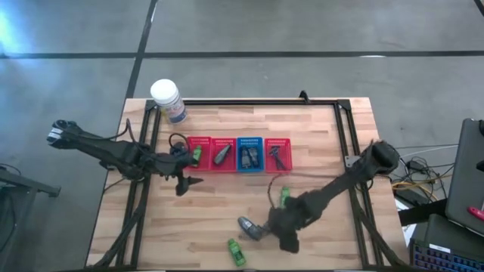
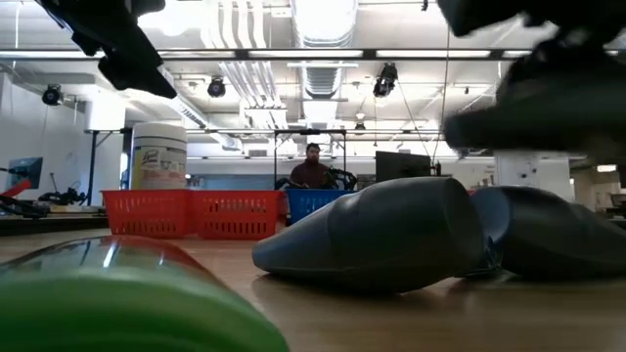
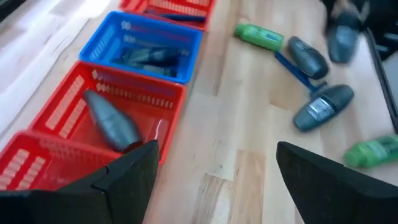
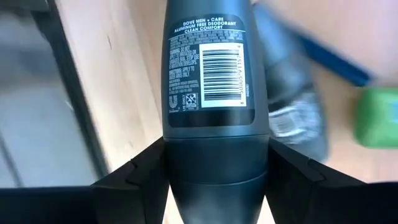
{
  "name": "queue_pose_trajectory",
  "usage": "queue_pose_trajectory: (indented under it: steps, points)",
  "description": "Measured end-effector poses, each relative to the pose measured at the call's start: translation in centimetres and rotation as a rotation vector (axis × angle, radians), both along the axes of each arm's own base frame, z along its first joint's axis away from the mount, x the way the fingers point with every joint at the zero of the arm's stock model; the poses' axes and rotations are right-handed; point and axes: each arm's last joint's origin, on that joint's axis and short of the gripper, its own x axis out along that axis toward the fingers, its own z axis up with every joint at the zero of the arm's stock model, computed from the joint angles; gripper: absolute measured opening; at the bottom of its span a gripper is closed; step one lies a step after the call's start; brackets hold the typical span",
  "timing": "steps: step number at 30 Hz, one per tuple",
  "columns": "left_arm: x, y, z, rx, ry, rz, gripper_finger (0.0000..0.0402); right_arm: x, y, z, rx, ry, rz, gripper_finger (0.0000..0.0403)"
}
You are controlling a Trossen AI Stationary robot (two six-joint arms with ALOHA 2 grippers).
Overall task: Pick & Place Travel size toiletries
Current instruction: Put the gray deodorant into the middle red bin
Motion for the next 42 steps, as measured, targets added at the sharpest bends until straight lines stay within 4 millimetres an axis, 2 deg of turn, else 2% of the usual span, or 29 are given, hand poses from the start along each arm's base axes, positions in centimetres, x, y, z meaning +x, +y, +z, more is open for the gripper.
queue_pose_trajectory:
  steps: [4, 8, 11, 14, 16, 19, 24, 31, 37, 42]
  points:
    - [0.4, -0.2, 0.5, 0.072, -0.060, -0.089, 0.0328, -0.2, -3.4, 3.5, 0.042, -0.093, -0.242, 0.0194]
    - [0.9, -0.8, 1.2, 0.269, -0.137, -0.240, 0.0328, 1.0, -7.9, 5.4, 0.192, -0.259, -0.487, 0.0194]
    - [1.4, -1.3, 1.3, 0.481, -0.164, -0.380, 0.0328, 2.1, -10.8, 6.0, 0.341, -0.374, -0.544, 0.0194]
    - [2.1, -1.9, 1.2, 0.704, -0.181, -0.515, 0.0328, 2.8, -12.6, 5.8, 0.407, -0.390, -0.521, 0.0194]
    - [2.9, -2.2, 1.2, 0.817, -0.211, -0.565, 0.0328, 3.2, -13.2, 5.8, 0.420, -0.384, -0.490, 0.0194]
    - [4.3, -2.7, 1.2, 0.879, -0.261, -0.580, 0.0328, 3.7, -13.6, 6.2, 0.437, -0.394, -0.450, 0.0194]
    - [6.6, -3.5, 1.0, 0.882, -0.313, -0.610, 0.0328, 4.1, -13.6, 6.4, 0.447, -0.398, -0.426, 0.0194]
    - [9.9, -3.6, 1.0, 0.904, -0.327, -0.638, 0.0328, 4.3, -13.3, 5.7, 0.456, -0.364, -0.404, 0.0194]
    - [12.0, -4.0, 1.0, 0.885, -0.328, -0.679, 0.0326, 4.4, -13.3, 6.1, 0.457, -0.392, -0.389, 0.0195]
    - [13.3, -4.4, 0.8, 0.901, -0.320, -0.709, 0.0292, 4.5, -13.3, 6.3, 0.452, -0.404, -0.376, 0.0198]
